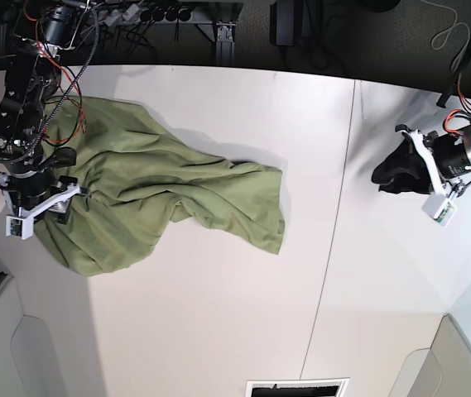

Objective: Layout the t-shirt on the table in an organized manner, then fold the t-shirt properly
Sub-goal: 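Release and regrasp the shirt edges with both grippers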

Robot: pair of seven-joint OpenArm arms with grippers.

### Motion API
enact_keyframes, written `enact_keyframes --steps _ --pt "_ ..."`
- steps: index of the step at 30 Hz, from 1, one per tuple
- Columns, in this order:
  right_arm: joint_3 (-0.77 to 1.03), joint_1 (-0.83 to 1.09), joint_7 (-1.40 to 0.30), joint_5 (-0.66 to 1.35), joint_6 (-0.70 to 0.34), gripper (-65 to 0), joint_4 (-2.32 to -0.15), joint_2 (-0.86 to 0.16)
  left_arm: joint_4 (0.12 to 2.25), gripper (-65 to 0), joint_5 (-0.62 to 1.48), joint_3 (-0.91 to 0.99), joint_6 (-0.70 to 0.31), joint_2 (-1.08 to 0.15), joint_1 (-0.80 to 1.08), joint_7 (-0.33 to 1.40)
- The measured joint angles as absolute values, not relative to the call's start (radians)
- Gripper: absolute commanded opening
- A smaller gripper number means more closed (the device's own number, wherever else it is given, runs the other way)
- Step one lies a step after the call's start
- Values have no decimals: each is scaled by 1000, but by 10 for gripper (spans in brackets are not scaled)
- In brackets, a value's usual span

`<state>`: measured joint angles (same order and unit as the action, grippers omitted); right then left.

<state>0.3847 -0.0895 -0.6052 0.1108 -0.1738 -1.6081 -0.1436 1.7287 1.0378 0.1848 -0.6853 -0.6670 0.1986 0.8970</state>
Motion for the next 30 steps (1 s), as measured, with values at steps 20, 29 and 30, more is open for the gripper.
enact_keyframes --steps 20,29,30 --pt "390 -102 -675 379 -386 -368 -1374 -180 1728 -447 613 -86 -601 -398 157 717" --pt "384 -38 -706 473 -491 -368 -1454 74 1668 -447 550 -83 -546 -505 38 709" --pt "384 -36 -714 475 -506 -368 -1457 94 1658 -447 550 -83 -544 -519 23 708"
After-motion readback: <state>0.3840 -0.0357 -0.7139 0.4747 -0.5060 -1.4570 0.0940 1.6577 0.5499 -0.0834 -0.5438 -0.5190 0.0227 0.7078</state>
